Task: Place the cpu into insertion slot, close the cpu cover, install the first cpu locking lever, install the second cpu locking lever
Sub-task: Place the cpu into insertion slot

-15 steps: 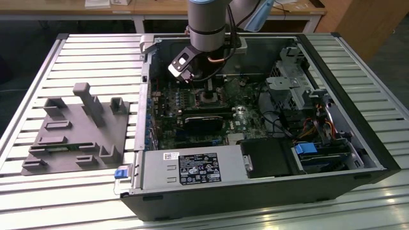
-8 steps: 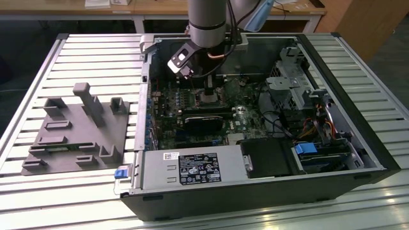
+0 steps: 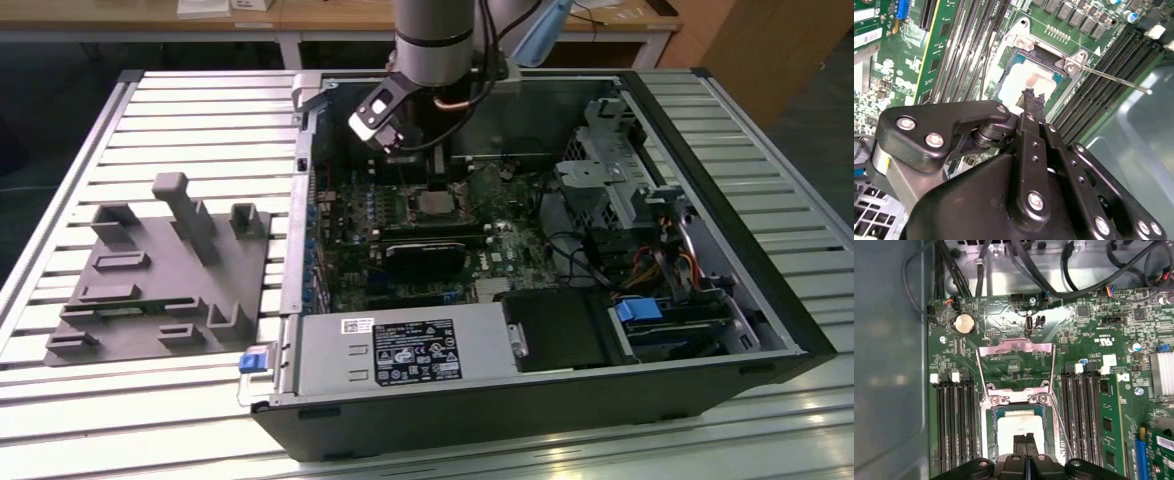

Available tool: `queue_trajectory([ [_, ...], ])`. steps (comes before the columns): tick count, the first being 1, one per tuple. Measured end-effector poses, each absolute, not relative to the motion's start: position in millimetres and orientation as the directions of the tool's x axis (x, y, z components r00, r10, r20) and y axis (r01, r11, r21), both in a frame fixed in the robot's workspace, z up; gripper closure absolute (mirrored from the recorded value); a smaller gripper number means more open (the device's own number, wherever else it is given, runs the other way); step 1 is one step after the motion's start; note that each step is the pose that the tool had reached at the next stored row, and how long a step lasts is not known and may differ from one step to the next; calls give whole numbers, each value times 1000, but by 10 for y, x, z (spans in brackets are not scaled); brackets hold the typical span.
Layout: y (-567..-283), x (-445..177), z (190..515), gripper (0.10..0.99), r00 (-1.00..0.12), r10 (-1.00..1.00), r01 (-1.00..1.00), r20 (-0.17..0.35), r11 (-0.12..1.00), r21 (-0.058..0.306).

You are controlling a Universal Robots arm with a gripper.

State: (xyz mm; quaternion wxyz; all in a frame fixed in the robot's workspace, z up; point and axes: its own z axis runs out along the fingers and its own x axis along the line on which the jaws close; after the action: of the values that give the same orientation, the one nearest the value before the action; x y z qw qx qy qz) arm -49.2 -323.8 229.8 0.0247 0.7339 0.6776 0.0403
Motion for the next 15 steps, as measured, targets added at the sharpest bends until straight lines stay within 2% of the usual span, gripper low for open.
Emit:
queue_trajectory([
  [15, -3234, -492, 2610, 984, 99, 995, 990, 26, -101, 96],
])
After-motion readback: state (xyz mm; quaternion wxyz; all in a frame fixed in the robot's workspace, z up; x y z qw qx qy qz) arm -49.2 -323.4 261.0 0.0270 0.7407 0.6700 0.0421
